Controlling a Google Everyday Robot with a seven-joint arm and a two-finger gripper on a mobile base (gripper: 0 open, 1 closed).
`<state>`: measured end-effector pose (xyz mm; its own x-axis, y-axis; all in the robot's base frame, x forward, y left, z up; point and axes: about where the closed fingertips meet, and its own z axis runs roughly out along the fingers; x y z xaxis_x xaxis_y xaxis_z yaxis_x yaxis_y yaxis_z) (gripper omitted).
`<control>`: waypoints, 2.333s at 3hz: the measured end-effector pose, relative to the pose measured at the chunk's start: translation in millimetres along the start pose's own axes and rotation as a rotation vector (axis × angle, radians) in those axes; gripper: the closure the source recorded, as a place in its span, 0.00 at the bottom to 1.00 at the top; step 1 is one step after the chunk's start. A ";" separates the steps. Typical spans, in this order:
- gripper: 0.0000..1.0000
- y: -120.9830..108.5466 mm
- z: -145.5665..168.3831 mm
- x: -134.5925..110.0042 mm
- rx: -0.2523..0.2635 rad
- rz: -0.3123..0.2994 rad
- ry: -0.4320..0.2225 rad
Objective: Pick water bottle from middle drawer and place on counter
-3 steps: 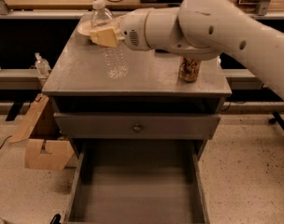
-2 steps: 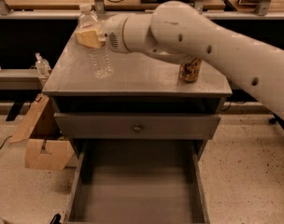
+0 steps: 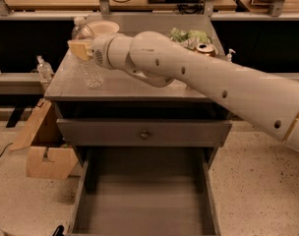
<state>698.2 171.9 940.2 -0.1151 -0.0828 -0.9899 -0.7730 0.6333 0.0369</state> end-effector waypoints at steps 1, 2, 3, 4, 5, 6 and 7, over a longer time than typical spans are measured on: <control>1.00 -3.3 16.4 12.4 0.009 0.009 -0.022; 1.00 -3.1 15.8 8.0 0.009 0.009 -0.022; 1.00 -5.6 14.8 3.0 0.018 0.003 -0.032; 1.00 -18.5 9.3 -21.6 0.062 -0.030 -0.083; 1.00 -38.2 3.0 -49.6 0.120 -0.058 -0.152; 1.00 -51.8 8.8 -50.7 0.157 -0.071 -0.193; 1.00 -56.2 30.4 -21.0 0.177 -0.070 -0.170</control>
Offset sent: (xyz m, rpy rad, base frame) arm 0.0422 0.0170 -0.0746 0.0873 -0.0649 -0.0318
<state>763.0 161.4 954.7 0.0528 -0.0098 -0.9986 -0.6524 0.7567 -0.0419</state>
